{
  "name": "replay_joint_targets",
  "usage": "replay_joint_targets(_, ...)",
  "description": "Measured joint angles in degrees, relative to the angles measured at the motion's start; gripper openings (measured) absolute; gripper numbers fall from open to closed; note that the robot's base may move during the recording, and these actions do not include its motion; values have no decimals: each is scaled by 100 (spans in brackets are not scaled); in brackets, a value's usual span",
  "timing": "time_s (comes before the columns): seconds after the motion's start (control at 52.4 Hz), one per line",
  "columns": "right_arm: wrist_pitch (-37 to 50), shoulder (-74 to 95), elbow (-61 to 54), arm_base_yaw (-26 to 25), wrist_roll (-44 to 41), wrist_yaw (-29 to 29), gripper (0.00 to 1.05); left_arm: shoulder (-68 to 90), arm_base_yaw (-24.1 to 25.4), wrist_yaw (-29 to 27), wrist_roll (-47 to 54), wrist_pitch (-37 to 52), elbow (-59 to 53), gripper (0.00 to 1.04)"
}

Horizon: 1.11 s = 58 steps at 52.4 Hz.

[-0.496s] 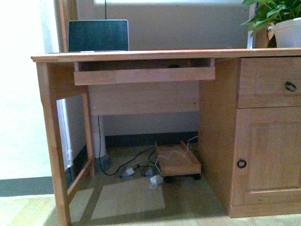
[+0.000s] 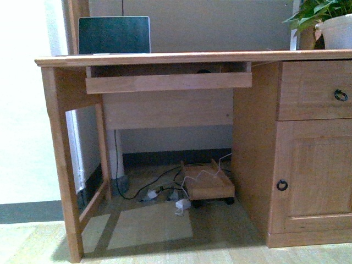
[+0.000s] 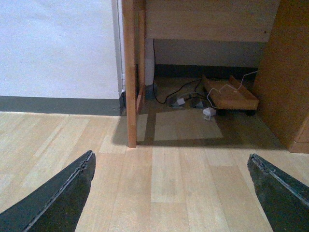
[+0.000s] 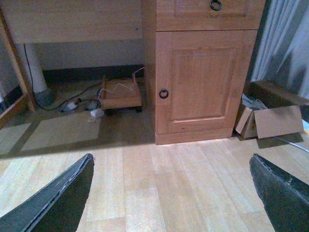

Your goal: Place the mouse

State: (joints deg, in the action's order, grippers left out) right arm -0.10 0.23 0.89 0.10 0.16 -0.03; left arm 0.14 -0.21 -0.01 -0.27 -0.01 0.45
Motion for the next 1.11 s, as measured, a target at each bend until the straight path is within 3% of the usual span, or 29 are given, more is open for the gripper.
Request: replay_joint_targets(1.106,0,0,0,-2,0,0,97,0,0,0,2,0,0,97)
